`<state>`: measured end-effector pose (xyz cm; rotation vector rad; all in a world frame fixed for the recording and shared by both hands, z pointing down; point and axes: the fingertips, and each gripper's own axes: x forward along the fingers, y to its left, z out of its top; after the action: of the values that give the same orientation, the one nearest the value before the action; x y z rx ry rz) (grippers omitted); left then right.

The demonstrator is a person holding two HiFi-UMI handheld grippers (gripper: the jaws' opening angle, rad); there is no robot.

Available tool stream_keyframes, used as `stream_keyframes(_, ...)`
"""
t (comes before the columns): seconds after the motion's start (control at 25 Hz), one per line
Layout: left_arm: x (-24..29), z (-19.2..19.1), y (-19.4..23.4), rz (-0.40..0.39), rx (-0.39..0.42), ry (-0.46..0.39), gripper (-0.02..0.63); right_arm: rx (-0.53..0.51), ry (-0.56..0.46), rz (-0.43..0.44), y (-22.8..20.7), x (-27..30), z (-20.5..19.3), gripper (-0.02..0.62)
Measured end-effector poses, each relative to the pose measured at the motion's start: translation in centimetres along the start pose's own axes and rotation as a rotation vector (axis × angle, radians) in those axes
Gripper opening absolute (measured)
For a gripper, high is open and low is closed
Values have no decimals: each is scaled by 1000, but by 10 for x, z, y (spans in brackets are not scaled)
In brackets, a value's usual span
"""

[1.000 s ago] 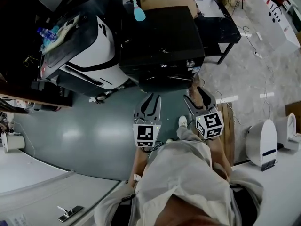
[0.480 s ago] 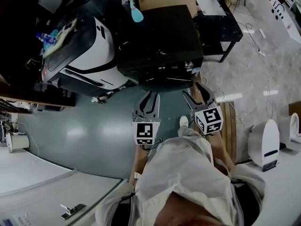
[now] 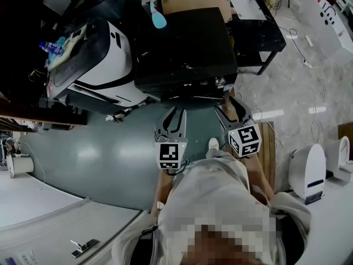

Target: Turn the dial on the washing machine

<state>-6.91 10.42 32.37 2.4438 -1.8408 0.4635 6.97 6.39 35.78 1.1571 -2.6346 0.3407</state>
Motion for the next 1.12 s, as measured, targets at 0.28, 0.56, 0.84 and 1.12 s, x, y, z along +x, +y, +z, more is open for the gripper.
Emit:
stream_keyframes(0.28,31,4,8,16,-13,14,89,-5,22,12,-23,22,7,253)
stream_keyframes(0.56,59,1,9,13,-29,39,89,1,50,10,-47,43,5,252)
stream_keyframes(0.84,82,-12,20,-12,-48,69,89,11,90,-12,-56,67,-4,252)
stream_keyframes(1.12,115,-31,28,-105,-54,86,89,32,127,-102,-70,85,-15,252)
